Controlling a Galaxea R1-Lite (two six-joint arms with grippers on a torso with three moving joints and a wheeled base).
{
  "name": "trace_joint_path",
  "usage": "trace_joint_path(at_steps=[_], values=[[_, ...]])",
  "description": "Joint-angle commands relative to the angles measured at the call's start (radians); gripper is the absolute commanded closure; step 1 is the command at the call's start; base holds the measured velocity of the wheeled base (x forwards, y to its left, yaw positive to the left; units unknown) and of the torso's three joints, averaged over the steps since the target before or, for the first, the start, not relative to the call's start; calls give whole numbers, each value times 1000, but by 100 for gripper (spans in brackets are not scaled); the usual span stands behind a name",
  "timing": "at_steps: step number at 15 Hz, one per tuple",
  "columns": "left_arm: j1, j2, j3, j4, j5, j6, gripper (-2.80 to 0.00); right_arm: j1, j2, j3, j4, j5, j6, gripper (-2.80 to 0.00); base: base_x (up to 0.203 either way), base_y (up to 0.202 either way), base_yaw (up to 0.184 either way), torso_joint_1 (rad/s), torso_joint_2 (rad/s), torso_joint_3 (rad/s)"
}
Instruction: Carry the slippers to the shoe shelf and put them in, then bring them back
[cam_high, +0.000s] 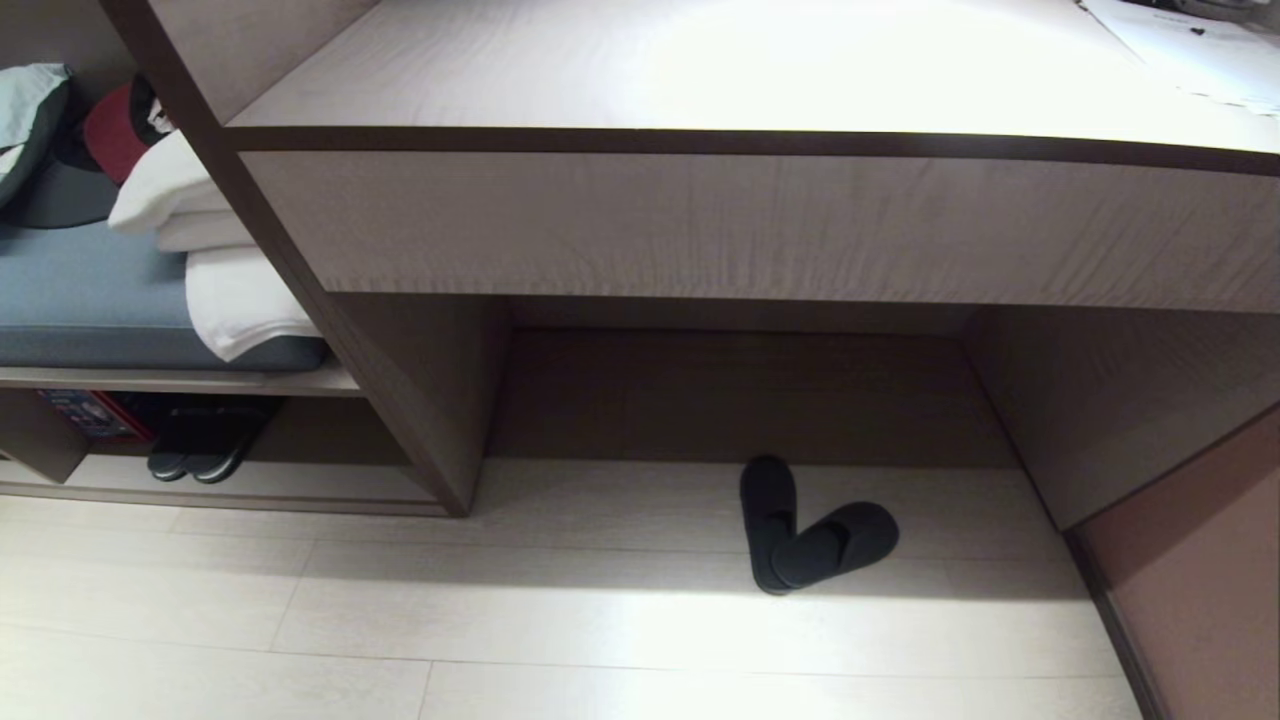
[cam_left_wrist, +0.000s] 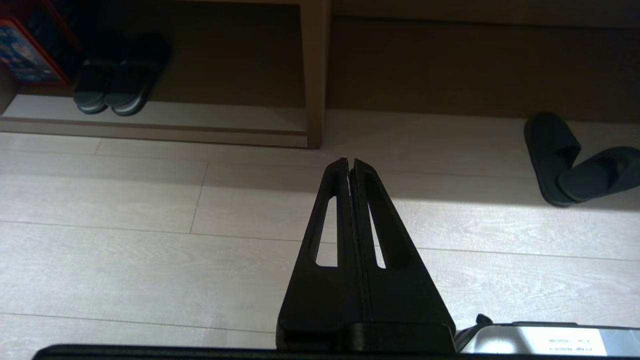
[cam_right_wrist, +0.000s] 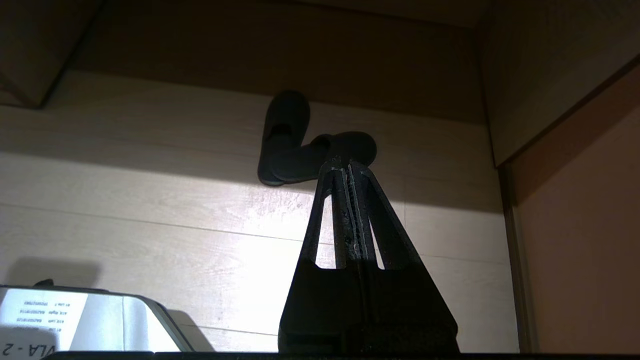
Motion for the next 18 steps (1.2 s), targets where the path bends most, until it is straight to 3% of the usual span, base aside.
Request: trace_joint_path(at_steps=[1, 18], values=[[0, 1, 0, -1, 0, 0, 0, -1, -39, 40, 0, 0, -1, 0, 0, 0, 0, -1, 6, 196], [0, 1, 0, -1, -1, 0, 0, 0, -39, 40, 0, 0, -1, 0, 0, 0, 0, 2, 2, 203]])
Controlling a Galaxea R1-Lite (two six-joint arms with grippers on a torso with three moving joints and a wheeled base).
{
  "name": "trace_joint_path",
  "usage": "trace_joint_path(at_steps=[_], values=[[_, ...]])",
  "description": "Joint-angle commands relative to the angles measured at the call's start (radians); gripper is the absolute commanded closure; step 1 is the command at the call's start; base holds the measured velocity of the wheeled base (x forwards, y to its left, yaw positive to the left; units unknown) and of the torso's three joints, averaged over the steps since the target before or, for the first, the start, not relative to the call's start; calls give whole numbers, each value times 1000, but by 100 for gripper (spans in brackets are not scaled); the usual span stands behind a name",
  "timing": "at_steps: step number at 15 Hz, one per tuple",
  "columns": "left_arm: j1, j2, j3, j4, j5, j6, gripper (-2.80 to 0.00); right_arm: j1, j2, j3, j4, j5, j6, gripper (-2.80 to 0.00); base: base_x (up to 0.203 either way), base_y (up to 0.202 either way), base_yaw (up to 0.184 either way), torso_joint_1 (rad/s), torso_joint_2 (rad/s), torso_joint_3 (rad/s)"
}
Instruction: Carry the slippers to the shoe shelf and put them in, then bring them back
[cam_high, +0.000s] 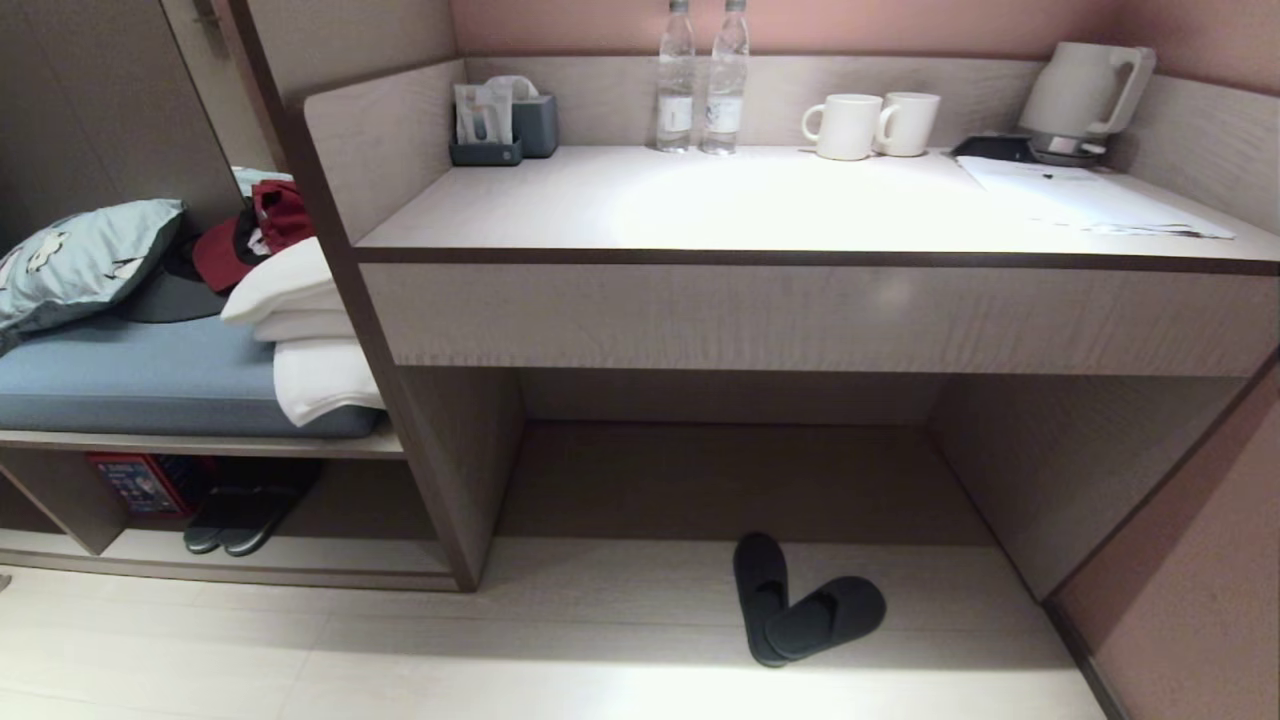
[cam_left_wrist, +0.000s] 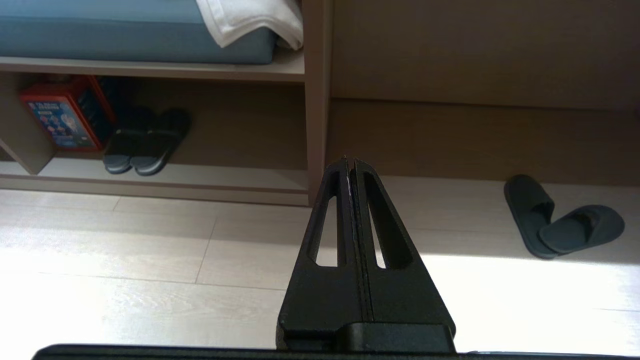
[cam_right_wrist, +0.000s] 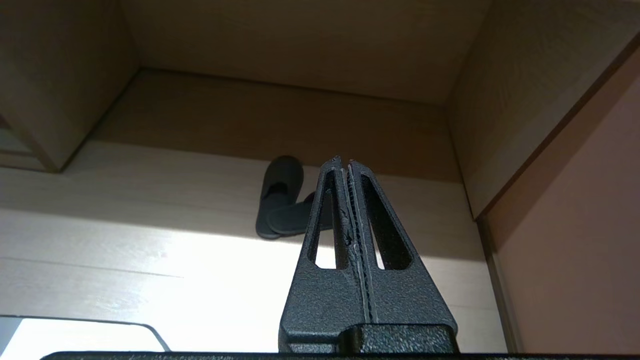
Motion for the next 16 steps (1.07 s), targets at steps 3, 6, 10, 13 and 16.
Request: trace_joint_path(at_steps=[3, 6, 10, 13, 16], values=[[0, 1, 0, -1, 1, 0, 0, 0, -39, 40, 0, 0, -1, 0, 0, 0, 0, -3, 3, 199], [0, 1, 0, -1, 1, 0, 0, 0, -39, 40, 0, 0, -1, 0, 0, 0, 0, 2, 4, 200], [0, 1, 0, -1, 1, 0, 0, 0, -39, 40, 0, 0, -1, 0, 0, 0, 0, -1, 5, 204], [0, 1, 0, -1, 1, 0, 0, 0, -39, 40, 0, 0, -1, 0, 0, 0, 0, 3, 3, 200], [0, 1, 0, -1, 1, 1, 0, 0, -39, 40, 0, 0, -1, 0, 0, 0, 0, -6, 2, 109]])
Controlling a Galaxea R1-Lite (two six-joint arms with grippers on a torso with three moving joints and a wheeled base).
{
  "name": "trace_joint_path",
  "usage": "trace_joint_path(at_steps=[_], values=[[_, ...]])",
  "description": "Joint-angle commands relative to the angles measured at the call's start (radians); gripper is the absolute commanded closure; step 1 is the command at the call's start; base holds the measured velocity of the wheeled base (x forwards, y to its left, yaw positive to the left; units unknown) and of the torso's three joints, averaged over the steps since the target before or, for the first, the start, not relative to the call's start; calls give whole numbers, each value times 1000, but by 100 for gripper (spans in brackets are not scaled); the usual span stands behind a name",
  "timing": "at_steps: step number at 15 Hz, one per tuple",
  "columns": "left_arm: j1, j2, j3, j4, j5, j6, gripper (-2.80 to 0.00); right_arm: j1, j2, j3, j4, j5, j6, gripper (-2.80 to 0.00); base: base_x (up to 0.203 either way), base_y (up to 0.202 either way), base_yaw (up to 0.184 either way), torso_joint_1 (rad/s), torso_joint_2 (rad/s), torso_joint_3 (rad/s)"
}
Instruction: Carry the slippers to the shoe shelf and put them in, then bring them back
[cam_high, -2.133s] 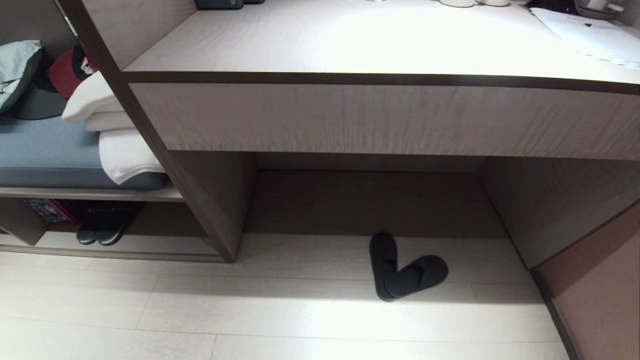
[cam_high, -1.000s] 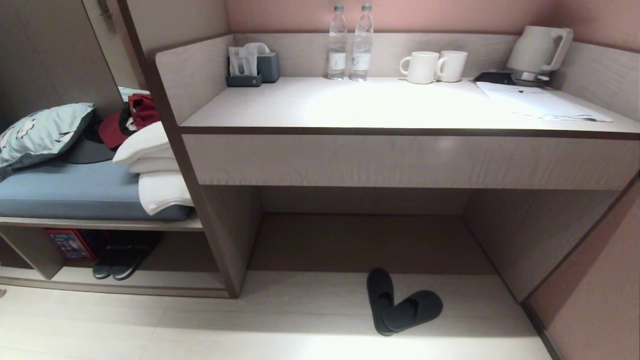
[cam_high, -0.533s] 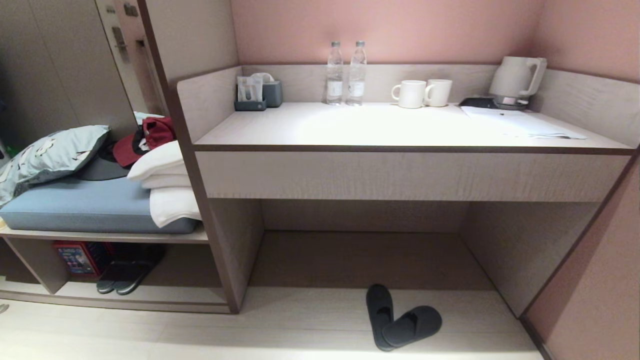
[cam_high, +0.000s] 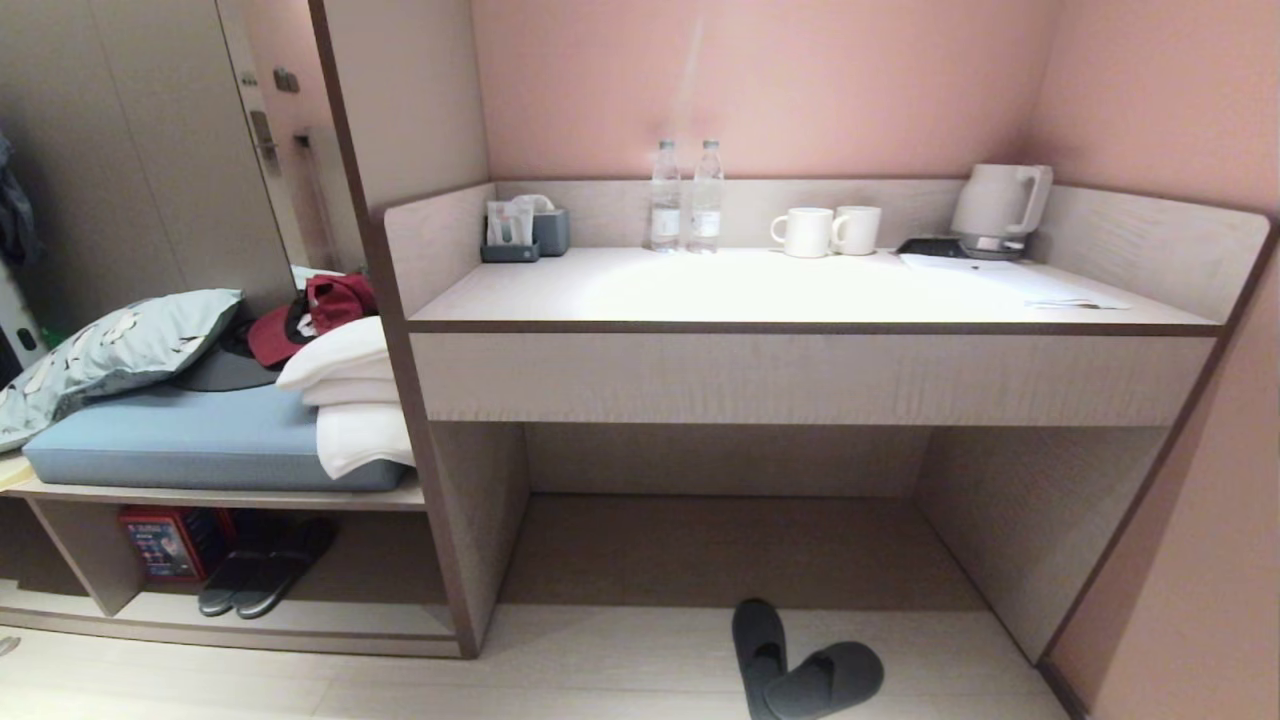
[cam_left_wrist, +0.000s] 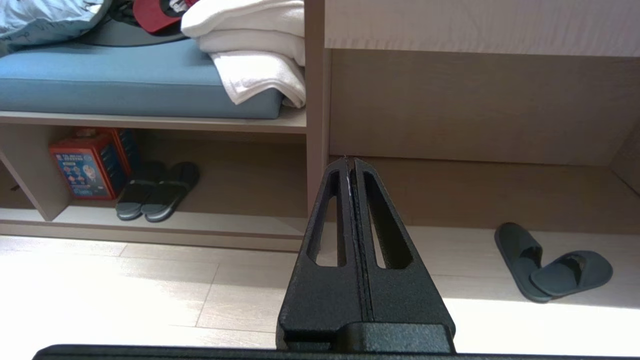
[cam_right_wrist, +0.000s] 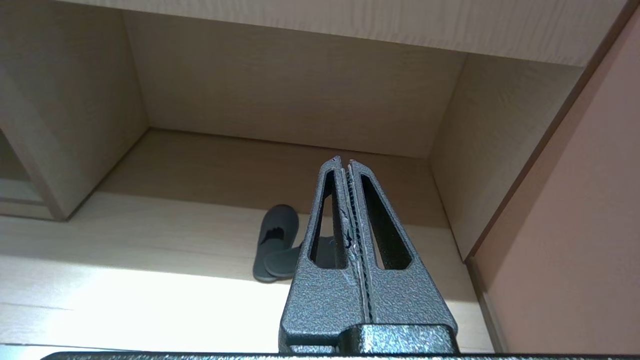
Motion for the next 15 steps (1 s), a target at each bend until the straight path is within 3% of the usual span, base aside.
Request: trace_joint_path(at_steps=[1, 15], values=[[0, 1, 0, 0, -1, 0, 0, 0, -39, 40, 0, 0, 0, 0, 0, 0, 0, -5, -3, 34], [0, 1, 0, 0, 1, 0, 0, 0, -39, 40, -1, -4, 30, 0, 0, 0, 0, 0, 0, 0]])
